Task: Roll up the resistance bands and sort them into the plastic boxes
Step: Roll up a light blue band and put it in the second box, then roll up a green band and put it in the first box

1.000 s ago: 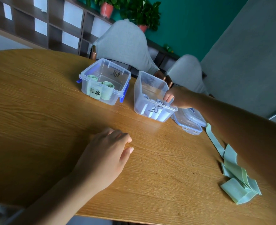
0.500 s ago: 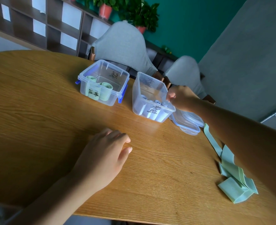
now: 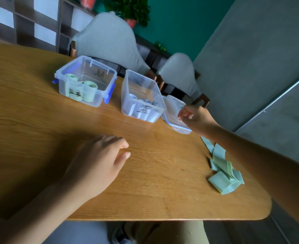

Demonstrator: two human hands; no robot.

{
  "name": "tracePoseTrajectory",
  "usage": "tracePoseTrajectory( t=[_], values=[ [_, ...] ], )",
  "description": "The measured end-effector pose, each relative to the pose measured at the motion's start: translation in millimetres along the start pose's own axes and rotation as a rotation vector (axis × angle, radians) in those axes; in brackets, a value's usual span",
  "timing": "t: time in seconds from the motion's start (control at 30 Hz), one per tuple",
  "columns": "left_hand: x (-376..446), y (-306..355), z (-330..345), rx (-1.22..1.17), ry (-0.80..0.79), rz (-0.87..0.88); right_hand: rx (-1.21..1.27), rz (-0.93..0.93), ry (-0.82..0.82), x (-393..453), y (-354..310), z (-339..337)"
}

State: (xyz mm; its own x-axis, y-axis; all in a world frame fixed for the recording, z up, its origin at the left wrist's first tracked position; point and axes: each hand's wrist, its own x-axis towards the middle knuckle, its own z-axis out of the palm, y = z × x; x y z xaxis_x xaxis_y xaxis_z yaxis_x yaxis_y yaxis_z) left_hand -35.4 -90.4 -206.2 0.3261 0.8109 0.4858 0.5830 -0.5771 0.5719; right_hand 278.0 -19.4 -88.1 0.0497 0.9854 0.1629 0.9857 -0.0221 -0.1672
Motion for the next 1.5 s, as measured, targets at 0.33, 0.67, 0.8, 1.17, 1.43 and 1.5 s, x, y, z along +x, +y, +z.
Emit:
tracePoseTrajectory(
  t=[0.33, 0.67, 0.8, 1.17, 1.43, 1.5],
  values=[
    [-8, 14, 9, -0.019, -0.045, 0.031, -0.108, 0.117, -0.186, -98, 68, -16],
    [-14, 18, 13, -0.001, -0.051, 0.052, -0.350, 0.397, 0.052, -130, 141, -8],
    [-14, 18, 13, 0.006, -0.059, 0.061, -0.245, 0.576, -0.052, -130, 148, 1],
    [-14, 18, 13, 0.008, -0.062, 0.063, 0.004, 0.518, 0.224, -130, 132, 10],
    [-13, 19, 10, 0.001, -0.076, 0.055, 0.128, 0.341, 0.297, -129, 100, 6],
    [-13, 21, 9, -0.018, -0.078, 0.039, 0.185, 0.301, 0.315, -127, 85, 3]
  ],
)
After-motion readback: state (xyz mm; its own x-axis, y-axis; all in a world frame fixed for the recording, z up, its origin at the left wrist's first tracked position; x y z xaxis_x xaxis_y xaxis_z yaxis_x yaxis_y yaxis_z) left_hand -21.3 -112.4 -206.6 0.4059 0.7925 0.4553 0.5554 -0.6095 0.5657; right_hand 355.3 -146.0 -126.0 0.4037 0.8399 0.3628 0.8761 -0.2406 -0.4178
